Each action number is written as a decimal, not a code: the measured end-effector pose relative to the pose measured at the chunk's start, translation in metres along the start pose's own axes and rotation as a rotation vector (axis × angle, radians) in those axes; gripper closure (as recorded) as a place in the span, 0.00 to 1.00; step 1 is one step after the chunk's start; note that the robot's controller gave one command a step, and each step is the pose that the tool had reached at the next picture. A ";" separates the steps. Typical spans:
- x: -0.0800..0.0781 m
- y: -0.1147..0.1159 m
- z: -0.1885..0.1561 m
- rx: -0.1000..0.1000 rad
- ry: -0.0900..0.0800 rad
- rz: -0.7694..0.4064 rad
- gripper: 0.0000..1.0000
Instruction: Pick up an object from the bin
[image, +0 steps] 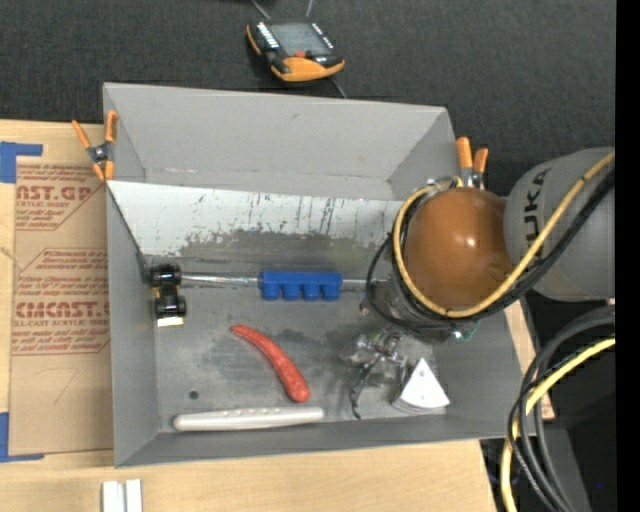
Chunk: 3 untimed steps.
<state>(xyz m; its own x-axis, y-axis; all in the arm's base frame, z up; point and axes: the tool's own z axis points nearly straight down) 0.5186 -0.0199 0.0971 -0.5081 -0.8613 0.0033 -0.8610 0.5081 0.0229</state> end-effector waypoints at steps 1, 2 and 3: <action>-0.002 -0.001 -0.033 0.005 -0.004 0.001 1.00; -0.002 0.001 -0.067 0.002 -0.003 0.001 1.00; -0.002 0.001 -0.089 0.004 -0.004 0.001 1.00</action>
Offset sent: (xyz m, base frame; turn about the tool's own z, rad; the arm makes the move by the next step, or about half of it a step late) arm 0.0019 0.0004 0.0804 0.0007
